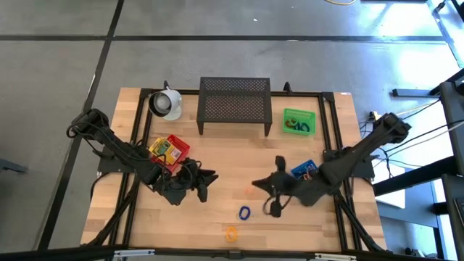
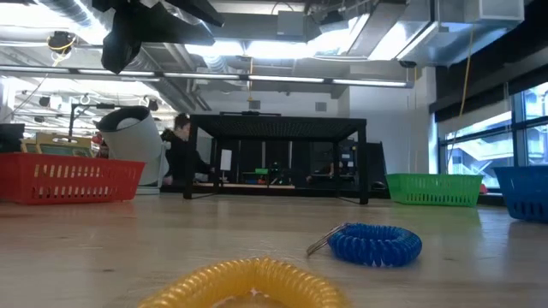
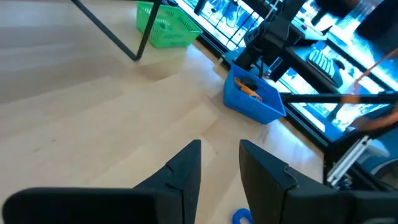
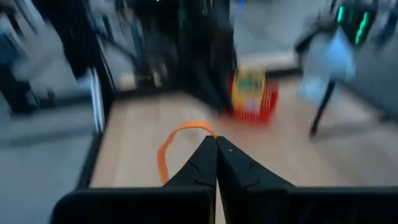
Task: Pick & Place Office Desk Supplies
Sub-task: Put the orange rubber band into the blue bin
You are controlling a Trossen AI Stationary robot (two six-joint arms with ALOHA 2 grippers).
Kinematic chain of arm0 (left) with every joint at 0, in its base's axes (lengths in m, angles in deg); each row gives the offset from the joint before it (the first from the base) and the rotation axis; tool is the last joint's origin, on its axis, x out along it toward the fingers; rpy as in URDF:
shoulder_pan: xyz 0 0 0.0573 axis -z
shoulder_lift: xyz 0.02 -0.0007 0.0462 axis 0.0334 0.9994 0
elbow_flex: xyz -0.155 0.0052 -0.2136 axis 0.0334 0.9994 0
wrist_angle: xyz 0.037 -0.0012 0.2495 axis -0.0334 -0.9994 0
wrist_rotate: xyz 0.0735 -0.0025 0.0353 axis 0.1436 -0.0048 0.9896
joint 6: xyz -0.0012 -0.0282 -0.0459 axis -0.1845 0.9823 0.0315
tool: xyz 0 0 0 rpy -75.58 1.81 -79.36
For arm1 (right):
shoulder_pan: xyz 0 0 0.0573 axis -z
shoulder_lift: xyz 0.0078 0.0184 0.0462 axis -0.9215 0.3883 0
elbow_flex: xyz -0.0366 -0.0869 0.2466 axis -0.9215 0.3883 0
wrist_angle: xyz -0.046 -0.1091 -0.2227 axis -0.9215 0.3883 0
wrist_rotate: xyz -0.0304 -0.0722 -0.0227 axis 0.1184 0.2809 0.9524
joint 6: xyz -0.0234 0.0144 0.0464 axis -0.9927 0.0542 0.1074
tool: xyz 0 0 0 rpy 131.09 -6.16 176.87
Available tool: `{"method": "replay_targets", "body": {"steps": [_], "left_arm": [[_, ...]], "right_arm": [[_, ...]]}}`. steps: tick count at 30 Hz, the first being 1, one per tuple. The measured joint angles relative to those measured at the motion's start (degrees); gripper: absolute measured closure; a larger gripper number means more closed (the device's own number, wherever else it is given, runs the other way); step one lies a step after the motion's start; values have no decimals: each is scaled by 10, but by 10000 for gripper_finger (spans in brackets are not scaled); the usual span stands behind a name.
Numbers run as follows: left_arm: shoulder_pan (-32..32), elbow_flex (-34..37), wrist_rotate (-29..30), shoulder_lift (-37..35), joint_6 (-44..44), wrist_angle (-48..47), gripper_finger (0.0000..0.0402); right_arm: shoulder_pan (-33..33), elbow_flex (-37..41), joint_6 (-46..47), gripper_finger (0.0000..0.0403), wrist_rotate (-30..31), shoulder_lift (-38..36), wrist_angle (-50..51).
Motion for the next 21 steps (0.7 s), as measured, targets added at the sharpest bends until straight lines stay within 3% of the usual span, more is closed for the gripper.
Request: {"method": "replay_targets", "body": {"steps": [9, 15, 21], "left_arm": [[0, 0, 4, 0, -59, 12, 300], [-1, 0, 28, 0, -93, 34, 300], [-23, 0, 46, 0, -135, 34, 300]], "right_arm": [[7, 0, -189, 401, 14, -45, -224], [47, 0, -151, 401, 10, -46, -225], [118, -1, -69, 401, -69, -52, -157]]}}
